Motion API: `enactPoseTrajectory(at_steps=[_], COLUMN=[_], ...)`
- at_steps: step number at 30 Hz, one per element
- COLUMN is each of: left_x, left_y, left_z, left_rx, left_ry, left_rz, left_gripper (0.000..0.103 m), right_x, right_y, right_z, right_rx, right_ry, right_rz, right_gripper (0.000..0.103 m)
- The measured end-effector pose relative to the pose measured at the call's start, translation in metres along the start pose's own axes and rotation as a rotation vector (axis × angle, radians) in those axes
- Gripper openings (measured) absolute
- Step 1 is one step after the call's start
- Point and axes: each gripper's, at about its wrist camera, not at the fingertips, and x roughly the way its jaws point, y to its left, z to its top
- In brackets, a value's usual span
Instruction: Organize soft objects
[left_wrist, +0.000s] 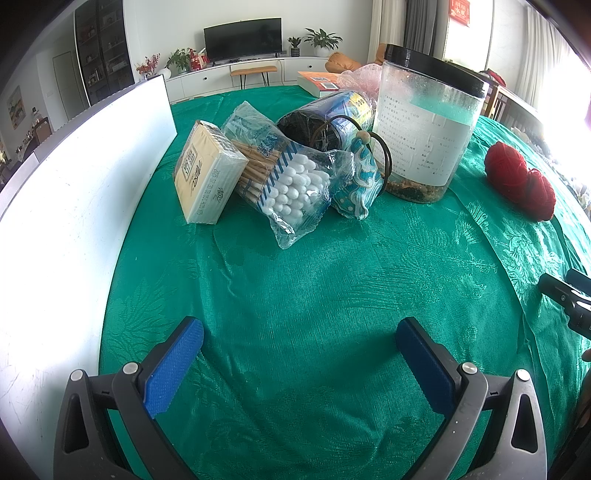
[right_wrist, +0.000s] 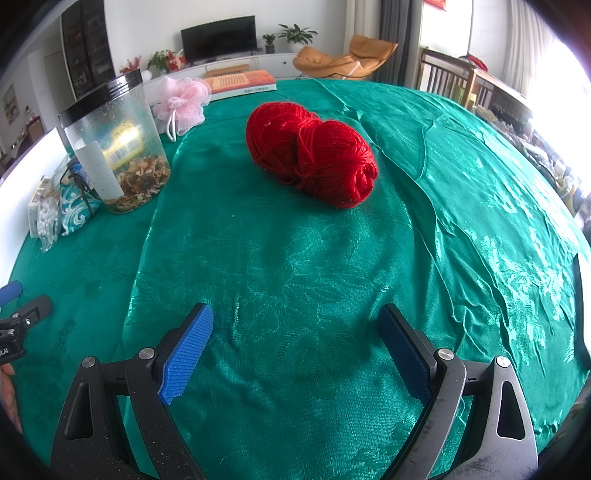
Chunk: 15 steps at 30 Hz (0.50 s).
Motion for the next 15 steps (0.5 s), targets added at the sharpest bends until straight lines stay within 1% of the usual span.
enactPoseTrajectory(at_steps=[9, 10, 12, 13, 15], left_x=[0.0, 0.0, -0.004, -0.008, -0.018], left_y=[0.001, 0.003, 0.009, 0.014, 0.023], left_z=[0.002, 0.003, 0.01, 0.016, 0.034], left_rx=[-0.006, -0.017, -0.062, -0.086, -0.134], left_ry=[0.006, 0.017, 0.02, 0.008, -0.04], left_rz=[0.005, 0.006, -0.028, -0.043, -0.048], left_gripper=[0.103, 0.103, 0.103, 0.103, 0.103], right_x=[0.0, 0.0, 0.0, 0.0, 0.0], right_y=[0.0, 0.0, 0.0, 0.0, 0.0], right_z=[0.0, 0.0, 0.0, 0.0, 0.0], right_rx=[0.0, 0.0, 0.0, 0.0, 0.0], right_ry=[0.0, 0.0, 0.0, 0.0, 0.0], right_rz=[0.0, 0.001, 0.0, 0.0, 0.0], right_gripper=[0.093, 0.093, 0.093, 0.093, 0.093])
